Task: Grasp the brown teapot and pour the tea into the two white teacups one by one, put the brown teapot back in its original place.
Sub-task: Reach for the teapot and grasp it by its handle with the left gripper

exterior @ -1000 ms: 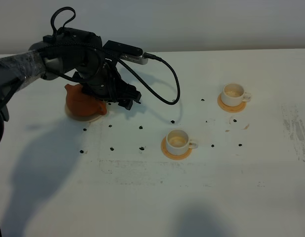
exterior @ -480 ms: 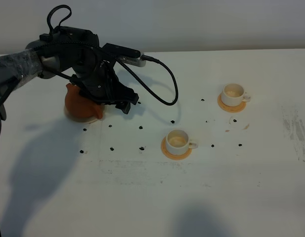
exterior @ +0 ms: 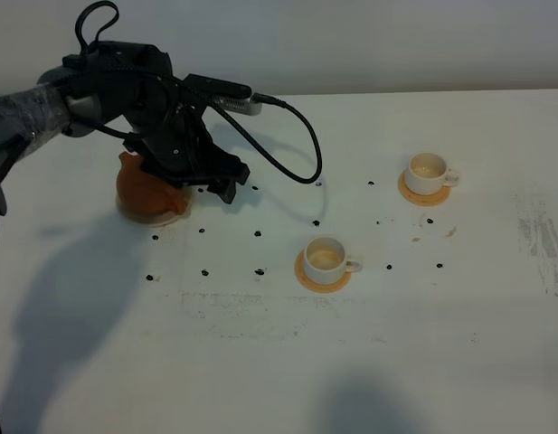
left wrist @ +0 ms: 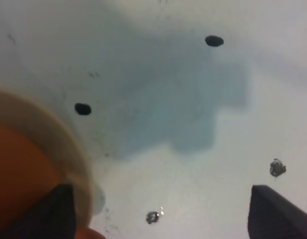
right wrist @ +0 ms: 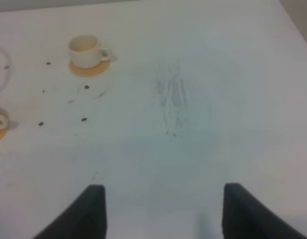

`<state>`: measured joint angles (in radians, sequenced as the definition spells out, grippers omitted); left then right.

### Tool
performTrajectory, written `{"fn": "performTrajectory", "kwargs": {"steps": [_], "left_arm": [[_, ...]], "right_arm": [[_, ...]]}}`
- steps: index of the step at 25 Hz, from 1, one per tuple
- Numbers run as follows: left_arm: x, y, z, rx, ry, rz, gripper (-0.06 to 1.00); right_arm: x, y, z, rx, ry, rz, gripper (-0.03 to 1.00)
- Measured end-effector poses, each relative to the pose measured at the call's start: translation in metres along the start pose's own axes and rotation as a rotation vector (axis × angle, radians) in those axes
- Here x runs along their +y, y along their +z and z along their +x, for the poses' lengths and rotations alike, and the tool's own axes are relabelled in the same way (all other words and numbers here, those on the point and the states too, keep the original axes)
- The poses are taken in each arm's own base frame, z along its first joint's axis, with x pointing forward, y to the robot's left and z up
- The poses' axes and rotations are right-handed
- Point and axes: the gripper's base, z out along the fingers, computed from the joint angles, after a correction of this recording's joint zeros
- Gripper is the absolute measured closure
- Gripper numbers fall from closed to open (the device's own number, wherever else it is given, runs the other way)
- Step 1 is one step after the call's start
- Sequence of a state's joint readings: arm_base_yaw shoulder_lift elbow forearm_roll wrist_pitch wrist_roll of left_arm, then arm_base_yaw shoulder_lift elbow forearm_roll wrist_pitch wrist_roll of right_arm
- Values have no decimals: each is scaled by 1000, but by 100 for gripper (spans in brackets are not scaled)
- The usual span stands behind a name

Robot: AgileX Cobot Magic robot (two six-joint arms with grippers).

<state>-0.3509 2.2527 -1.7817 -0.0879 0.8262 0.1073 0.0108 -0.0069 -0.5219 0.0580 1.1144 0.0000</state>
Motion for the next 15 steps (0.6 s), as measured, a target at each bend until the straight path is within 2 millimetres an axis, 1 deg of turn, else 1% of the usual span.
{"fn": "performTrajectory", "kwargs": {"steps": [3, 11, 15], "left_arm": [[-2, -6, -6, -26, 22, -2, 27], [-15, -7, -9, -42, 68, 25, 27], [-31, -6, -9, -47, 98, 55, 27]], "right_arm": [[0, 0, 0, 0, 0, 0, 47], [0, 0, 0, 0, 0, 0, 47], [0, 0, 0, 0, 0, 0, 47]]}}
